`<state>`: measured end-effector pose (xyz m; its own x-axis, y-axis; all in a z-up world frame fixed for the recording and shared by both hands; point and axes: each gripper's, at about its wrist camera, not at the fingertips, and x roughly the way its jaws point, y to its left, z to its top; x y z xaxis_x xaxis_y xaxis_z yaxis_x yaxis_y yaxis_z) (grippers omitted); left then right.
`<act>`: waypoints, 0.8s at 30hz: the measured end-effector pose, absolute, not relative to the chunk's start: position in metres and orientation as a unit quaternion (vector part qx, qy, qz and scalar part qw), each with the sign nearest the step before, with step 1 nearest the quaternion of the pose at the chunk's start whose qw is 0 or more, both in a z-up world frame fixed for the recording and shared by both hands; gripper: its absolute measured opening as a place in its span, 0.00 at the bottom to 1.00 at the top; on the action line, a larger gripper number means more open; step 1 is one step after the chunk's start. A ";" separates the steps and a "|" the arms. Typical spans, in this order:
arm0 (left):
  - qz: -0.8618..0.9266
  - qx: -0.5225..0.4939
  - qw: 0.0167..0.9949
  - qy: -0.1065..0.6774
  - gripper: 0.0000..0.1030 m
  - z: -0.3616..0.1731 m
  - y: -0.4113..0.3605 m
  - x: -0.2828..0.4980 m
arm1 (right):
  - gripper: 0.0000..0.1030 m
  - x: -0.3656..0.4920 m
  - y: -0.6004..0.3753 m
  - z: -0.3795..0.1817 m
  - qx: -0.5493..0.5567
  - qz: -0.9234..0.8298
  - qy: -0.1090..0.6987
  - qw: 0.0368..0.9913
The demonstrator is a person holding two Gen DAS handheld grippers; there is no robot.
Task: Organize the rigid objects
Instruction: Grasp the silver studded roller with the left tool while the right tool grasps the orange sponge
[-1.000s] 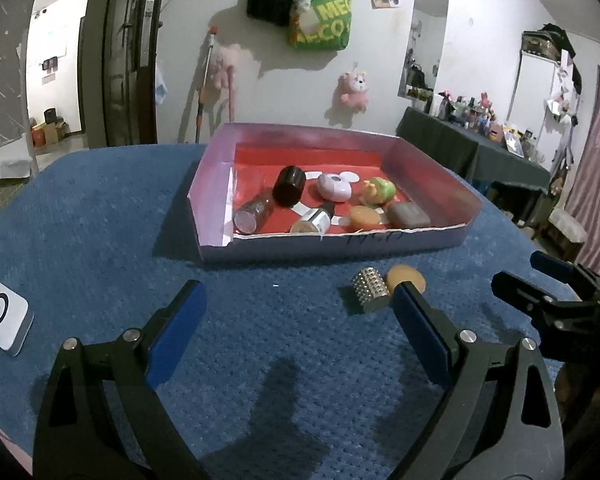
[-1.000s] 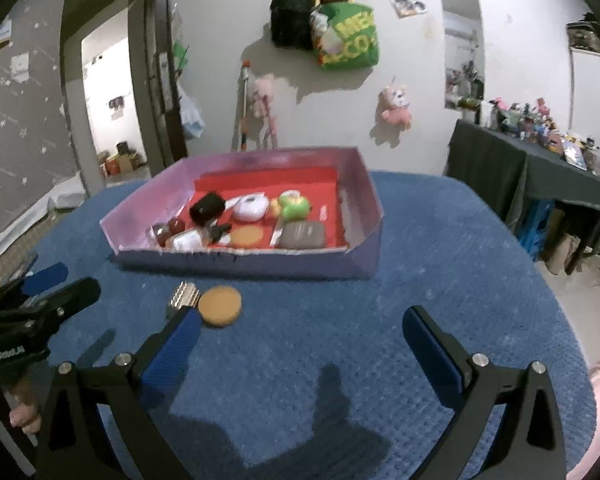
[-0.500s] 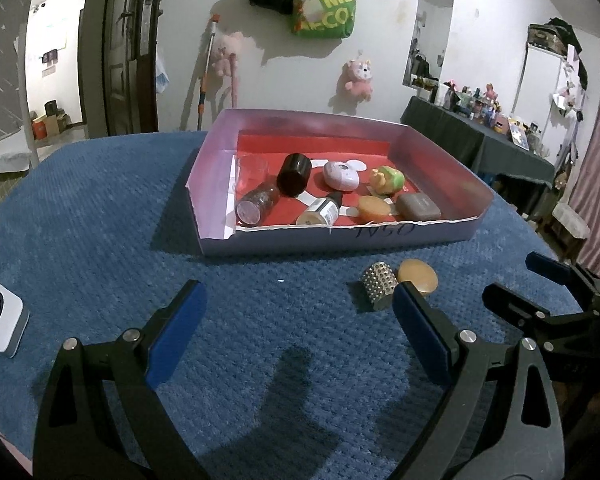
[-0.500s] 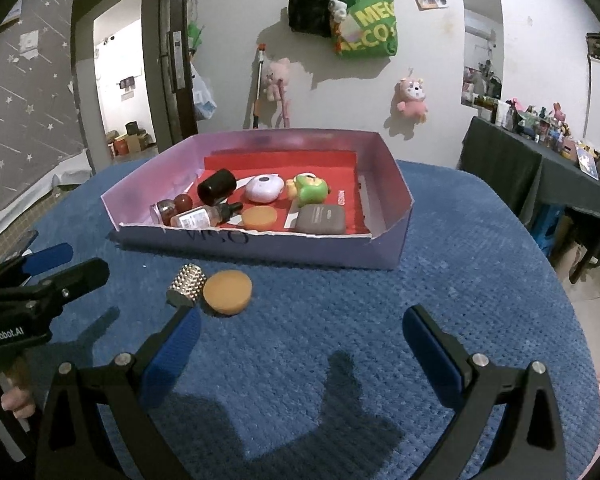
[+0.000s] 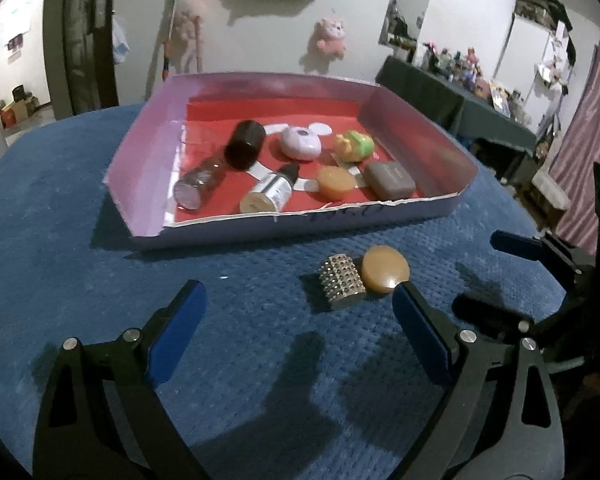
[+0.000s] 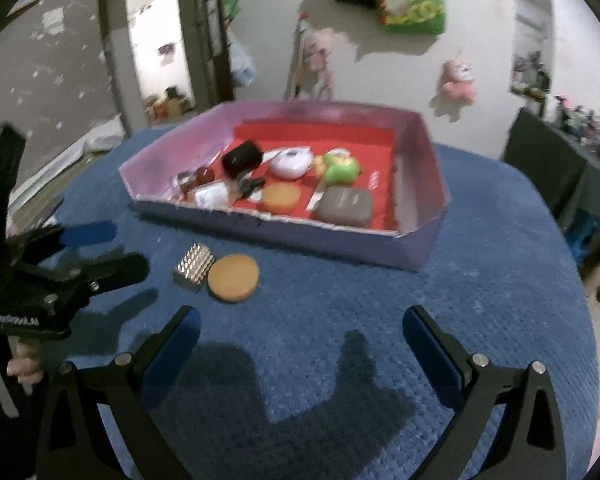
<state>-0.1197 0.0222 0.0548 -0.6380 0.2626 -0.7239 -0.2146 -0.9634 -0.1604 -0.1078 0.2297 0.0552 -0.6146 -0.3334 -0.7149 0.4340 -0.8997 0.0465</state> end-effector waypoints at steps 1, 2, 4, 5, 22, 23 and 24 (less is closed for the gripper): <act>0.902 -0.410 0.132 -0.026 0.92 0.054 0.025 -0.123 | 1.00 -0.110 0.228 0.053 0.389 -0.891 0.073 0.221; 0.900 -0.415 0.134 -0.023 0.92 0.053 0.027 -0.127 | 1.00 -0.112 0.226 0.052 0.394 -0.886 0.082 0.230; 0.894 -0.426 0.138 -0.018 0.92 0.051 0.031 -0.134 | 1.00 -0.115 0.223 0.049 0.399 -0.880 0.095 0.238; 0.892 -0.430 0.139 -0.015 0.92 0.050 0.033 -0.137 | 1.00 -0.116 0.221 0.048 0.402 -0.877 0.101 0.242; 0.876 -0.463 0.132 0.032 0.92 0.033 0.022 -0.157 | 0.98 -0.145 0.214 0.045 0.422 -0.860 0.095 0.271; 0.876 -0.461 0.133 0.035 0.92 0.033 0.021 -0.158 | 0.94 -0.145 0.211 0.044 0.422 -0.858 0.097 0.277; 0.877 -0.460 0.135 0.040 0.92 0.034 0.020 -0.159 | 0.89 -0.146 0.208 0.043 0.423 -0.855 0.104 0.282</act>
